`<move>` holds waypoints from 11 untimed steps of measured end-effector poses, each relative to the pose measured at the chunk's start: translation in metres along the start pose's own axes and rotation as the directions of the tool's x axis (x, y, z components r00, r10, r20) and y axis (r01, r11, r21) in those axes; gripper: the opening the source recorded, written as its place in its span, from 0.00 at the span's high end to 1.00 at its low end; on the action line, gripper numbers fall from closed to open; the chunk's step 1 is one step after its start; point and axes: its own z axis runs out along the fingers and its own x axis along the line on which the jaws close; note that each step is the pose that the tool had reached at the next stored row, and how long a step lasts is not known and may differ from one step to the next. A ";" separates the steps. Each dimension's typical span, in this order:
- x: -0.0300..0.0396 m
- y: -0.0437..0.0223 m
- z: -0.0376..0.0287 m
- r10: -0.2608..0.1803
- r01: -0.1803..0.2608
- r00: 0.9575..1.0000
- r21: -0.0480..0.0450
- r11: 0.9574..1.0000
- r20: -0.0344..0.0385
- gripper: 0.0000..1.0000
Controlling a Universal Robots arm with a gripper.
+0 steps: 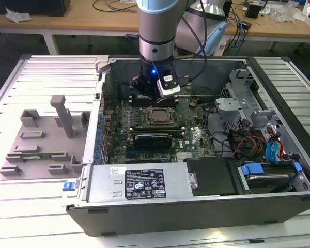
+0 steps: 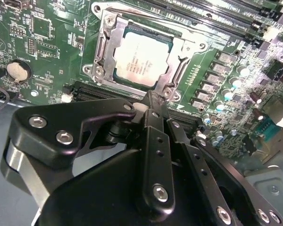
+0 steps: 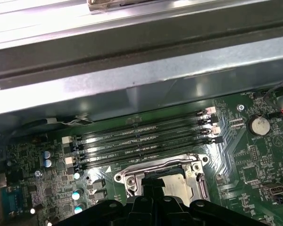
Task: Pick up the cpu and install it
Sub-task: 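Install the first cpu locking lever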
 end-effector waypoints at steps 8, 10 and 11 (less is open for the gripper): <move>-0.0013 0.0044 0.0037 0.036 -0.036 0.999 0.001 0.999 0.004 0.89; -0.0007 0.0072 0.0048 0.045 -0.045 0.999 0.001 0.999 0.005 0.89; -0.0007 0.0073 0.0049 0.046 -0.046 0.999 0.001 0.999 0.005 0.89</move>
